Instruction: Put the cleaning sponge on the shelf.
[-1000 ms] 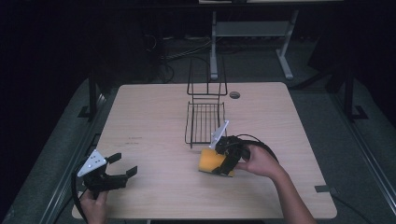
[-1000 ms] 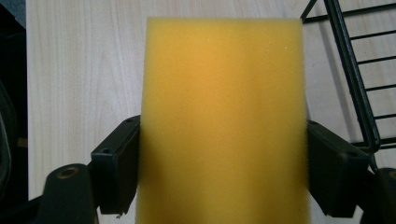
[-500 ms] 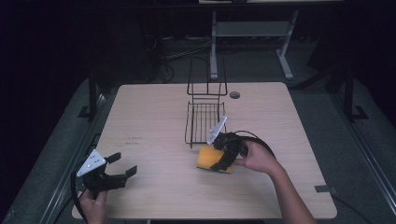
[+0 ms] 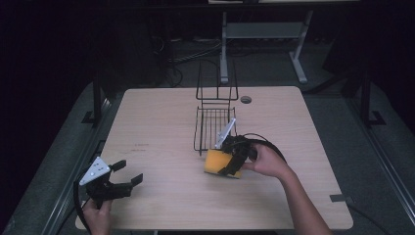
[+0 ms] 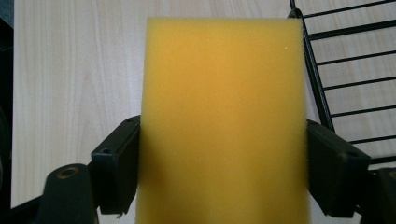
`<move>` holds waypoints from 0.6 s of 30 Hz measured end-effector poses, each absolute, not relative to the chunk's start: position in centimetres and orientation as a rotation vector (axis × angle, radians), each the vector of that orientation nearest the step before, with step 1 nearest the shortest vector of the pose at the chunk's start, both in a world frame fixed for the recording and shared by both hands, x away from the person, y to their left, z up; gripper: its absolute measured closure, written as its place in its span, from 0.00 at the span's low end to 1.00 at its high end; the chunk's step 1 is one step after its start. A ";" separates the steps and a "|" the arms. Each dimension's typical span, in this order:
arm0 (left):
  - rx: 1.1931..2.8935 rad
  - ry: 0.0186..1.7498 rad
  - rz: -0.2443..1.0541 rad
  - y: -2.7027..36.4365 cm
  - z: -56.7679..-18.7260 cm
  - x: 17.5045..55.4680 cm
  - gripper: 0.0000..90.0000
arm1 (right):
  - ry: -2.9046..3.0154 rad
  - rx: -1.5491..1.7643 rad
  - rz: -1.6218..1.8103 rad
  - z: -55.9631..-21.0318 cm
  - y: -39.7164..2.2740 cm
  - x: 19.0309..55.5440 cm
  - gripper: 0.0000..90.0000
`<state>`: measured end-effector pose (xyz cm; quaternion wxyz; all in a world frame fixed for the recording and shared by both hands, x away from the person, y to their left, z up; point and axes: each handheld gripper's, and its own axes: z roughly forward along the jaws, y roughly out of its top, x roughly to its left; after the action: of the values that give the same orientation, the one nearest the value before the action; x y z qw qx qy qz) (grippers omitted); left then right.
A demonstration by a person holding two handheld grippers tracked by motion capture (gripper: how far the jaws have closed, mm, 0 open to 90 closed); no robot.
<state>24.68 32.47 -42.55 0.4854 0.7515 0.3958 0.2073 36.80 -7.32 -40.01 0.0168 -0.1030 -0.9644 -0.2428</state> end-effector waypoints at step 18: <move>1.822 0.968 0.503 32.6 -42.6 24.7 0.15 | -3.014 -0.297 -0.731 -39.5 -6.2 38.7 0.25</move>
<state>24.69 32.57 -42.56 0.4872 0.7493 0.3980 0.2066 38.73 -6.19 -39.47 0.0131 -0.0953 -0.9673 -0.2347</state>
